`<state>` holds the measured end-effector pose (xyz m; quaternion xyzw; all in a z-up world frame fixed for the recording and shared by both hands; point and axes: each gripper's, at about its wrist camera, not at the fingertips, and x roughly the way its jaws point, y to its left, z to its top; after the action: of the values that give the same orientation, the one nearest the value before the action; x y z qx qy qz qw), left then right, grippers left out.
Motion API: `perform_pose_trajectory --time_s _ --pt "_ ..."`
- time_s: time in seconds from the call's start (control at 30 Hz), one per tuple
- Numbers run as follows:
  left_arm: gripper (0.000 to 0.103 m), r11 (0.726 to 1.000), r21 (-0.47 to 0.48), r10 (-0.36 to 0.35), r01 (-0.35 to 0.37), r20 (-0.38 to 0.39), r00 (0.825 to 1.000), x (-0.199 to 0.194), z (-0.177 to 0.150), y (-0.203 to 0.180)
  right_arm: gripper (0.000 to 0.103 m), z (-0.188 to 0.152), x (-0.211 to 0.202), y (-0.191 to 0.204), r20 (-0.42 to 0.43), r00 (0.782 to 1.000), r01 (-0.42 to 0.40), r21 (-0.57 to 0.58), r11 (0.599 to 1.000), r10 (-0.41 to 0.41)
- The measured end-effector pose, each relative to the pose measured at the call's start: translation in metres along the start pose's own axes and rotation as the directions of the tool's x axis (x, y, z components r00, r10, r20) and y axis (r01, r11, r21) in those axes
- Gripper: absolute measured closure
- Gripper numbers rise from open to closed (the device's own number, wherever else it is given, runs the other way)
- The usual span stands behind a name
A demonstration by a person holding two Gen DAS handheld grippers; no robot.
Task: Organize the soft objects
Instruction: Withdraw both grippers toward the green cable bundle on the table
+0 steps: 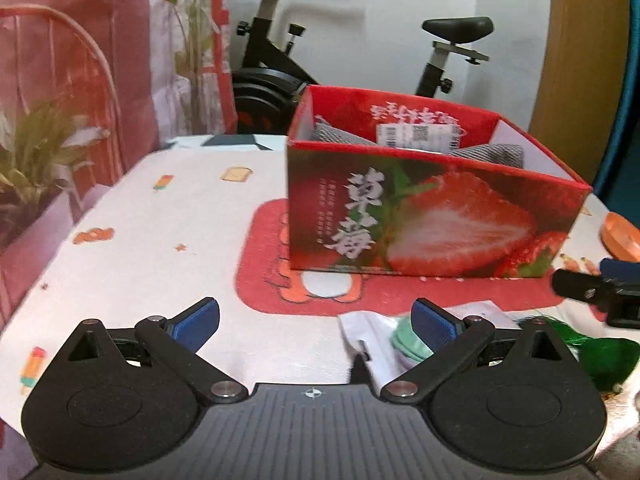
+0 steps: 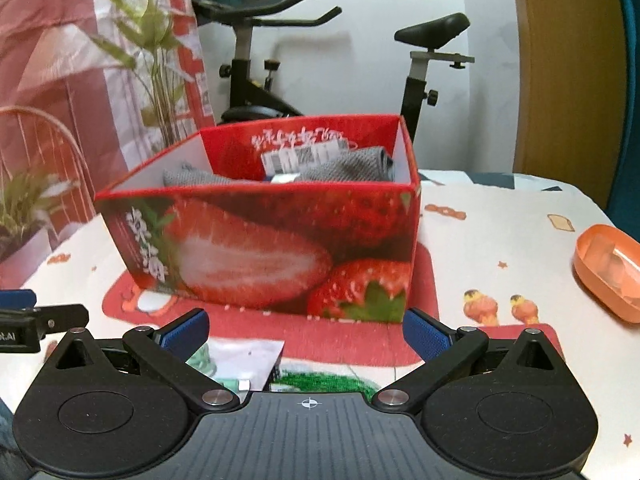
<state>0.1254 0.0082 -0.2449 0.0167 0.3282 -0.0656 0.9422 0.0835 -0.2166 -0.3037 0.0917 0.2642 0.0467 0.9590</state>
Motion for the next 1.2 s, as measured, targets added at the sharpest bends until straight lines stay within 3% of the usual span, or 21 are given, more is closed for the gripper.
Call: perform_pose_trajectory --time_s 0.2,0.4,0.53,0.73,1.2 --pt "0.001 1.0 0.017 -0.018 0.018 -0.015 1.0 0.006 -0.007 -0.003 0.005 -0.003 0.006 0.002 -0.026 1.0 -0.017 -0.006 1.0 0.016" --pt "0.01 0.996 -0.018 -0.083 0.083 -0.033 0.996 0.009 -0.007 0.001 0.013 -0.008 0.014 0.002 -0.057 0.998 -0.033 -0.005 0.999 0.033" --pt "0.023 0.991 -0.037 -0.131 0.129 -0.053 0.99 0.015 -0.01 0.0 0.018 -0.01 0.016 0.006 -0.07 0.995 -0.079 -0.015 0.997 0.077" --pt "0.046 0.984 -0.055 -0.172 0.169 -0.06 0.983 0.018 -0.011 0.001 0.034 -0.013 0.021 0.016 -0.118 0.978 -0.176 -0.027 0.984 0.172" --pt "0.048 0.961 -0.114 -0.265 0.251 -0.123 0.957 0.034 -0.019 0.0 0.038 -0.023 0.036 0.014 -0.184 0.951 -0.245 0.037 0.969 0.248"
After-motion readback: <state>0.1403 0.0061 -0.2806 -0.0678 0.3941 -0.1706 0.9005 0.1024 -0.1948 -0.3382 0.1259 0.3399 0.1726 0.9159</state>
